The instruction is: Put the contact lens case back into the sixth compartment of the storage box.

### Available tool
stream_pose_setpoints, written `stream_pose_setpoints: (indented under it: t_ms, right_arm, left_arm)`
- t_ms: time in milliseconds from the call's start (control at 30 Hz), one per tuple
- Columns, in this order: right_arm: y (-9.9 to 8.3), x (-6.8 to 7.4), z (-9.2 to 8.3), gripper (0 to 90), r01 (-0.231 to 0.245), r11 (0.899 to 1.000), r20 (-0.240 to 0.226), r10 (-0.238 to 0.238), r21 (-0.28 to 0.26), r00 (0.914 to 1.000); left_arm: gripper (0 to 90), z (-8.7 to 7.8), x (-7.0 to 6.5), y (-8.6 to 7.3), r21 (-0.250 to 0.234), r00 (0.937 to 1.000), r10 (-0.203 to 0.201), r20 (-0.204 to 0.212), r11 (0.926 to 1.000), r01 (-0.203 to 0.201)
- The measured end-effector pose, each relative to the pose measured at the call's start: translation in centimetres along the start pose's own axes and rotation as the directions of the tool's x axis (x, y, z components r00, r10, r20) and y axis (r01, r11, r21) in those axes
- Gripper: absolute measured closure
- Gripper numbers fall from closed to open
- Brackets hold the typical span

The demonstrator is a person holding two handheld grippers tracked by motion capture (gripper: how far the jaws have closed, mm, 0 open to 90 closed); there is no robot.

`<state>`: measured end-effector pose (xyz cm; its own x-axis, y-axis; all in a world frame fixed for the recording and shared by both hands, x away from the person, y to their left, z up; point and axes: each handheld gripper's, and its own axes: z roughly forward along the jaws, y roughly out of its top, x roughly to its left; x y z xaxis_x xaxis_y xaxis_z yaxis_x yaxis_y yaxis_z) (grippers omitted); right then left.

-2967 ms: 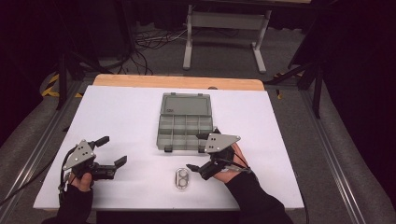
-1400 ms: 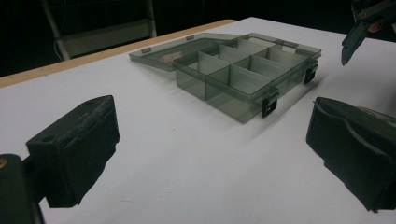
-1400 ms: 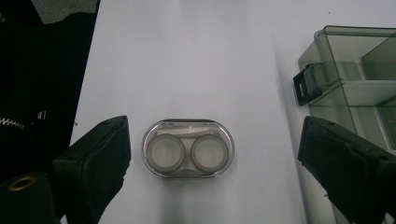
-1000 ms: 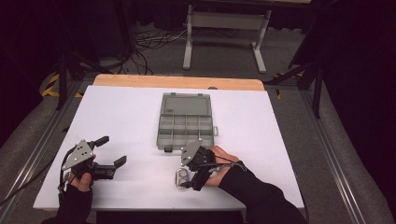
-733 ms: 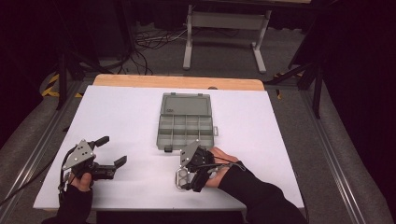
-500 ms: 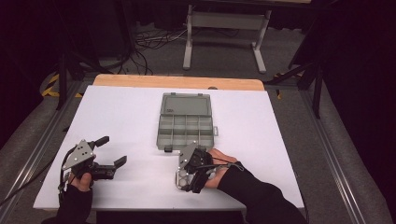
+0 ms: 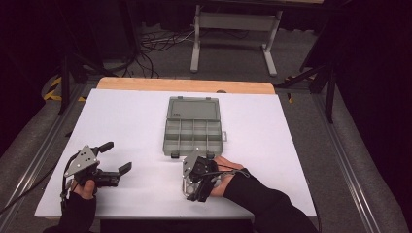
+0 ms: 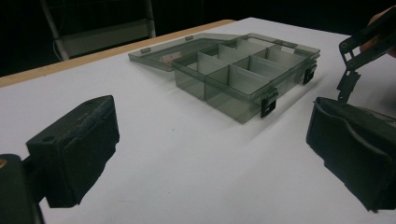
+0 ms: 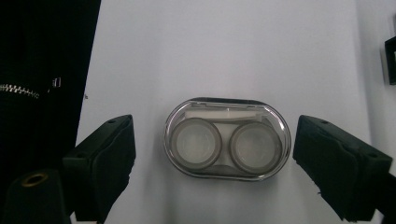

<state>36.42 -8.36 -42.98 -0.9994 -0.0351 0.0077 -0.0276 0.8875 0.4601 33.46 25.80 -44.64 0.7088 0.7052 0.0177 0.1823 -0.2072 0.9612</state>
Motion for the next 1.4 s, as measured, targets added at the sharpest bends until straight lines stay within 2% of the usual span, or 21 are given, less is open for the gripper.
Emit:
stream_pose_setpoints:
  t_ms: [267, 500, 800, 1233, 1400]
  right_arm:
    - [0.0, -0.1, 0.6, 17.1, -0.007, 1.0, -0.001, 0.007, 0.03, 1.0]
    - [0.1, -0.1, 0.7, 25.9, 0.008, 0.999, 0.028, -0.009, 0.041, 0.9996]
    - [0.2, 0.1, 0.6, 26.6, 0.02, 0.999, 0.049, -0.022, 0.047, 0.9985]
    - [0.3, 0.4, -0.5, 26.6, 0.029, 1.0, 0.076, -0.03, 0.012, 0.9966]
    - [0.3, 0.5, -1.1, 26.6, 0.034, 0.999, 0.1, -0.031, -0.019, 0.9945]
  left_arm:
    - [3.4, 0.0, 0.0, 0.0, 0.0, 1.0, 0.0, 0.001, 1.0, 0.0]
    - [3.4, 0.0, 0.0, 0.0, -0.007, 1.0, -0.002, 0.005, 1.0, 0.002]
    - [3.4, 0.0, 0.0, 0.0, -0.007, 1.0, -0.002, 0.006, 1.0, 0.002]
    - [3.4, 0.0, 0.0, 0.0, -0.011, 1.0, -0.002, 0.007, 0.9999, 0.002]
    - [3.4, 0.0, 0.0, 0.0, -0.011, 1.0, -0.002, 0.007, 0.9999, 0.002]
